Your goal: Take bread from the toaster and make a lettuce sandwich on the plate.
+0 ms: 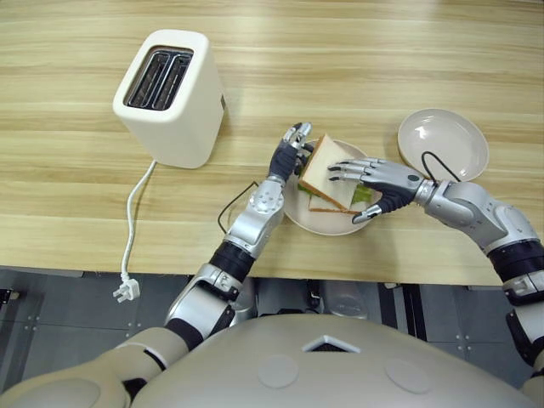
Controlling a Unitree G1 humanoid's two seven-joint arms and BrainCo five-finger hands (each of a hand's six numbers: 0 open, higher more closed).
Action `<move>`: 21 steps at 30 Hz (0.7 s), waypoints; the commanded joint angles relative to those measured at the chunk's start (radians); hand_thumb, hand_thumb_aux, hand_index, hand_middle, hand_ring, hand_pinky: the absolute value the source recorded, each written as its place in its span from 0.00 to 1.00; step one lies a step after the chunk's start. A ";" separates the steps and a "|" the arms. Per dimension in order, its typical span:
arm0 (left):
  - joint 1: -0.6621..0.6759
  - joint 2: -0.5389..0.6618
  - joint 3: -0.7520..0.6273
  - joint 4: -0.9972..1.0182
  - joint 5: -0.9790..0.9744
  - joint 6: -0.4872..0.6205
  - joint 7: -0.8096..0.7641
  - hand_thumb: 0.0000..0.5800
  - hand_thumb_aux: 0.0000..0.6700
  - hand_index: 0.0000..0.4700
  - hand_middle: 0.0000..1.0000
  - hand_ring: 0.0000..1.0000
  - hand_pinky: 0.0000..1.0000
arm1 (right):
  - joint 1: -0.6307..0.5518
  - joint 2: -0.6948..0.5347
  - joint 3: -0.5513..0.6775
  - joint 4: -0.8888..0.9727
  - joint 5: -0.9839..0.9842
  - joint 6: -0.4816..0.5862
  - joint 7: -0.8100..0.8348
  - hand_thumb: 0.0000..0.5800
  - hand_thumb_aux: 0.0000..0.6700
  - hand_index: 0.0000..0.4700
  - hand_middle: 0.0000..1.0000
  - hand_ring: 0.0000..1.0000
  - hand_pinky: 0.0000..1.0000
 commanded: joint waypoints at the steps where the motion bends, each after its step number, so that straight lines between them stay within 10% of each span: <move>1: 0.031 -0.057 0.057 -0.080 0.026 -0.026 0.005 0.00 0.00 0.00 0.20 0.20 0.20 | 0.034 -0.008 0.045 0.065 -0.070 0.042 0.037 0.00 0.00 0.00 0.00 0.00 0.00; 17: 0.068 -0.042 0.144 -0.123 0.061 -0.034 -0.057 0.00 0.00 0.00 0.19 0.19 0.19 | 0.008 0.047 -0.121 -0.032 0.044 -0.020 -0.204 0.00 0.00 0.00 0.00 0.00 0.00; 18: 0.072 -0.040 0.147 -0.123 0.062 -0.039 -0.065 0.00 0.00 0.00 0.20 0.20 0.20 | 0.007 0.065 -0.149 -0.034 0.095 -0.040 -0.223 0.44 0.25 0.25 0.02 0.02 0.02; 19: 0.076 -0.033 0.149 -0.120 0.066 -0.045 -0.072 0.30 0.16 0.16 0.20 0.20 0.20 | 0.006 0.086 -0.180 -0.036 0.154 -0.060 -0.240 0.97 0.82 0.81 0.65 0.65 0.65; 20: 0.080 -0.026 0.152 -0.117 0.069 -0.050 -0.081 0.82 0.58 0.57 0.23 0.23 0.23 | 0.006 0.105 -0.204 -0.034 0.227 -0.080 -0.236 1.00 1.00 0.98 1.00 1.00 1.00; 21: 0.084 -0.019 0.157 -0.114 0.070 -0.053 -0.089 0.82 0.58 0.57 0.23 0.23 0.23 | 0.007 0.122 -0.221 -0.037 0.308 -0.094 -0.221 1.00 1.00 0.98 1.00 1.00 1.00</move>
